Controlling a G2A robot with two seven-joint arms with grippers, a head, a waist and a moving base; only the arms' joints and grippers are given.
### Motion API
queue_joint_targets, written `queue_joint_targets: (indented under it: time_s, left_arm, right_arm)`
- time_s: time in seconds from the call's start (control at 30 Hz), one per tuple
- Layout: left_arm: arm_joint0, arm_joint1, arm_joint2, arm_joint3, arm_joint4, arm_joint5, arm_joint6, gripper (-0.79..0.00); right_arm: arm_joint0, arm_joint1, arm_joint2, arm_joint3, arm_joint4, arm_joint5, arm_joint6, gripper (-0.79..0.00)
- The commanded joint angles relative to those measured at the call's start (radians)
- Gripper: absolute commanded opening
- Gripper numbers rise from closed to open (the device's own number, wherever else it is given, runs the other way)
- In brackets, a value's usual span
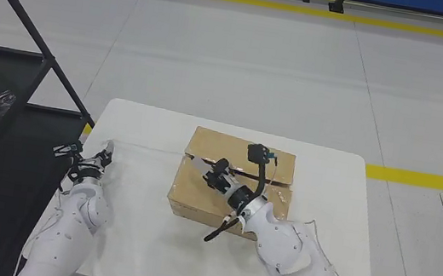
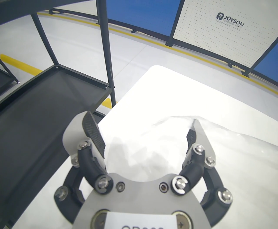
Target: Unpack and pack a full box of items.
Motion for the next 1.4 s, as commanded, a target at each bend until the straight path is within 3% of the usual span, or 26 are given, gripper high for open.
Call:
queue_joint_targets:
  time_s: [0.0, 0.43, 0.83, 1.1, 1.37]
  left_arm:
    - [0.001, -0.001, 0.001, 0.001, -0.001, 0.001, 0.002, 0.000]
    - [-0.007, -0.002, 0.000, 0.015, 0.001, -0.010, -0.001, 0.000]
    - [0.000, 0.003, 0.007, 0.006, 0.030, -0.056, 0.012, 0.000]
    - [0.040, 0.017, 0.019, -0.074, 0.102, -0.123, 0.040, 0.000]
    - [0.142, 0.046, 0.050, -0.323, 0.273, -0.255, -0.018, 0.000]
  right_arm:
    - [0.055, -0.022, -0.050, 0.065, 0.027, 0.006, -0.022, 0.000]
    - [0.240, -0.144, -0.186, 0.356, 0.179, 0.010, -0.152, 0.000]
    - [0.262, -0.180, -0.183, 0.425, 0.170, -0.043, -0.134, 0.000]
    - [0.185, -0.126, -0.070, 0.286, 0.000, -0.243, -0.096, 0.000]
    - [-0.070, -0.022, 0.228, -0.045, -0.143, -0.348, 0.064, 0.000]
